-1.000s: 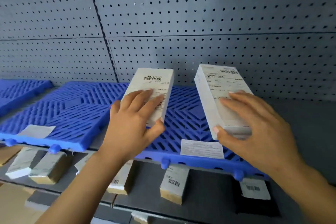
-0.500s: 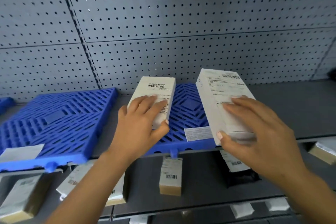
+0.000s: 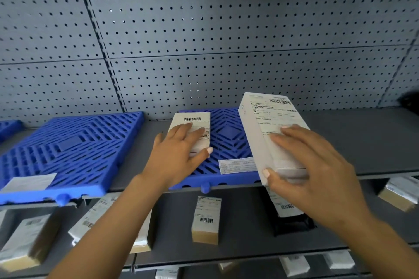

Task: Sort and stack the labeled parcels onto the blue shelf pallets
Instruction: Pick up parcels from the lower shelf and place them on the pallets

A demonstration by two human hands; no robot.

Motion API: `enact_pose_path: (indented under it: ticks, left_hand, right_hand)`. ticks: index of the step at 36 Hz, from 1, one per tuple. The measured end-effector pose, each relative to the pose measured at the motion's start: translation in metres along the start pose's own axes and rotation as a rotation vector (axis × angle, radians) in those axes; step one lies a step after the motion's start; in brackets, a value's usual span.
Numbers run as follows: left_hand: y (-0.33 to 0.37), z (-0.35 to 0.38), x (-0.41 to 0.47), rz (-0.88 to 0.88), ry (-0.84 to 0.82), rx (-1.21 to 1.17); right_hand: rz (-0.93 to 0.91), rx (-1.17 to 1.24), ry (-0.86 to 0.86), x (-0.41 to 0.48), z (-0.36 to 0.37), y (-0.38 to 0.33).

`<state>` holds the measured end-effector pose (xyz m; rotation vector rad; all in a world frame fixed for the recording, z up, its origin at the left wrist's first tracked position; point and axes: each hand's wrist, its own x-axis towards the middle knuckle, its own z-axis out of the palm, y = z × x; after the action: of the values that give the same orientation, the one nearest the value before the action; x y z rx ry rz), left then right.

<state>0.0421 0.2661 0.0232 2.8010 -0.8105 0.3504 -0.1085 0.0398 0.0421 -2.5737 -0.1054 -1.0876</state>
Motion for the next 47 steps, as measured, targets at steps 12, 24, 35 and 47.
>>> enact_pose_path:
  ticks: [12,24,35,47]
  left_hand:
    - [-0.011,-0.029,-0.08,-0.061,0.309,0.028]
    - [-0.102,-0.066,-0.188,-0.247,0.402,0.165]
    - [-0.242,-0.123,-0.295,-0.362,0.398,0.268]
    - [-0.378,-0.17,-0.365,-0.383,0.395,0.287]
  right_hand:
    - [-0.175,0.193,-0.063,0.012,0.022,-0.032]
    - [-0.399,0.359,-0.163,0.025,0.088,-0.148]
    - [-0.426,0.453,-0.136,0.023,0.164,-0.325]
    - [-0.427,0.445,-0.154,0.035,0.243,-0.479]
